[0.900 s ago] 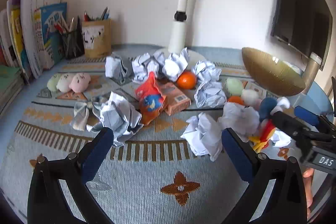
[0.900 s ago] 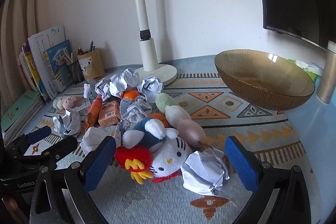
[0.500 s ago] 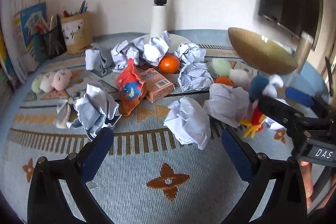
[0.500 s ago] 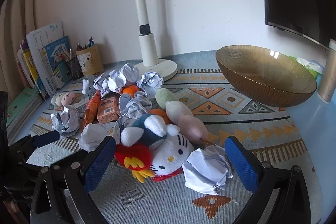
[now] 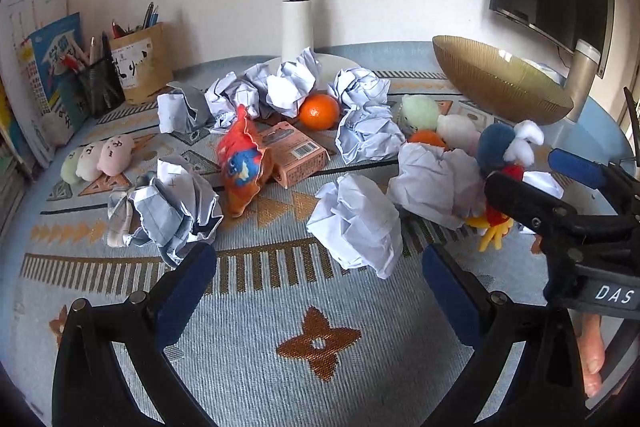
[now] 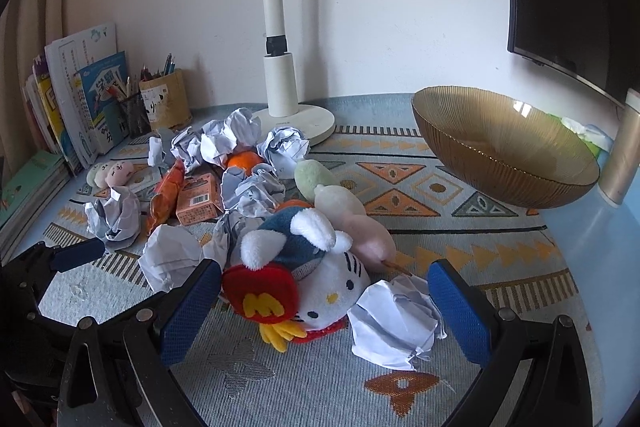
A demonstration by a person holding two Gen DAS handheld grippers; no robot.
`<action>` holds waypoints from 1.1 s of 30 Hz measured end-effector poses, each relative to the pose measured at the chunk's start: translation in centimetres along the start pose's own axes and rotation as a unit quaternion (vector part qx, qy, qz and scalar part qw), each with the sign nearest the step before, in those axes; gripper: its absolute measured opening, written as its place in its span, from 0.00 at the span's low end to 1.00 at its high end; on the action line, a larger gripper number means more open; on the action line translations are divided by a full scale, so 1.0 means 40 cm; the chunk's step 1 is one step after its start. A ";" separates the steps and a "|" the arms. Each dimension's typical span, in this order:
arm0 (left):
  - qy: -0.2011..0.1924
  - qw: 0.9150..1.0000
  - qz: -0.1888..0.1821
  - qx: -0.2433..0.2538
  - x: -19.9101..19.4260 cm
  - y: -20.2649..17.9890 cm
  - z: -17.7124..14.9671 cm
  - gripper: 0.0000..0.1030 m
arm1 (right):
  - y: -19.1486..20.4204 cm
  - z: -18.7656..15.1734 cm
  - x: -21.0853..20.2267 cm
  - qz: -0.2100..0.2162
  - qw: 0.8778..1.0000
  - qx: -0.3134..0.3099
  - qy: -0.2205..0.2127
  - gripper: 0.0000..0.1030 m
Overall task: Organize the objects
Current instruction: 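Reach both tools toward the pile of toys and paper balls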
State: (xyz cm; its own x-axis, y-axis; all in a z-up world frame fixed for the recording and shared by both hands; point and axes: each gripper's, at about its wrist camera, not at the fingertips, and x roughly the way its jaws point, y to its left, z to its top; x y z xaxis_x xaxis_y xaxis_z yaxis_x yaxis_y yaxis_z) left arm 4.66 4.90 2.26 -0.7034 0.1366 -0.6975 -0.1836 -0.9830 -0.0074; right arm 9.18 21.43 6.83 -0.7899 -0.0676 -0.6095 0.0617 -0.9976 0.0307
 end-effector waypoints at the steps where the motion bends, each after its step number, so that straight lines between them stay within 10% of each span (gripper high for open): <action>1: 0.001 1.000 0.002 0.001 0.000 -0.001 0.000 0.99 | 0.000 0.000 0.000 0.001 1.000 0.001 0.000 1.00; 15: 0.036 0.996 0.086 -0.008 0.038 -0.006 0.008 0.99 | -0.013 0.001 0.002 0.011 1.000 0.019 0.001 0.91; 33: 0.039 0.996 0.077 -0.001 0.041 -0.014 0.008 0.99 | -0.008 -0.002 0.021 0.017 0.999 0.018 0.019 0.74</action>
State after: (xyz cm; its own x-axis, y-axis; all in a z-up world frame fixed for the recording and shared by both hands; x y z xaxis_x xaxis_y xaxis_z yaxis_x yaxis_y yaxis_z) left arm 3.38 5.71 1.33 -0.6673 -0.0261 -0.7443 -0.0762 -0.9918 0.1031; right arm 8.52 21.69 6.25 -0.7635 -0.1023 -0.6377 0.0659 -0.9946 0.0806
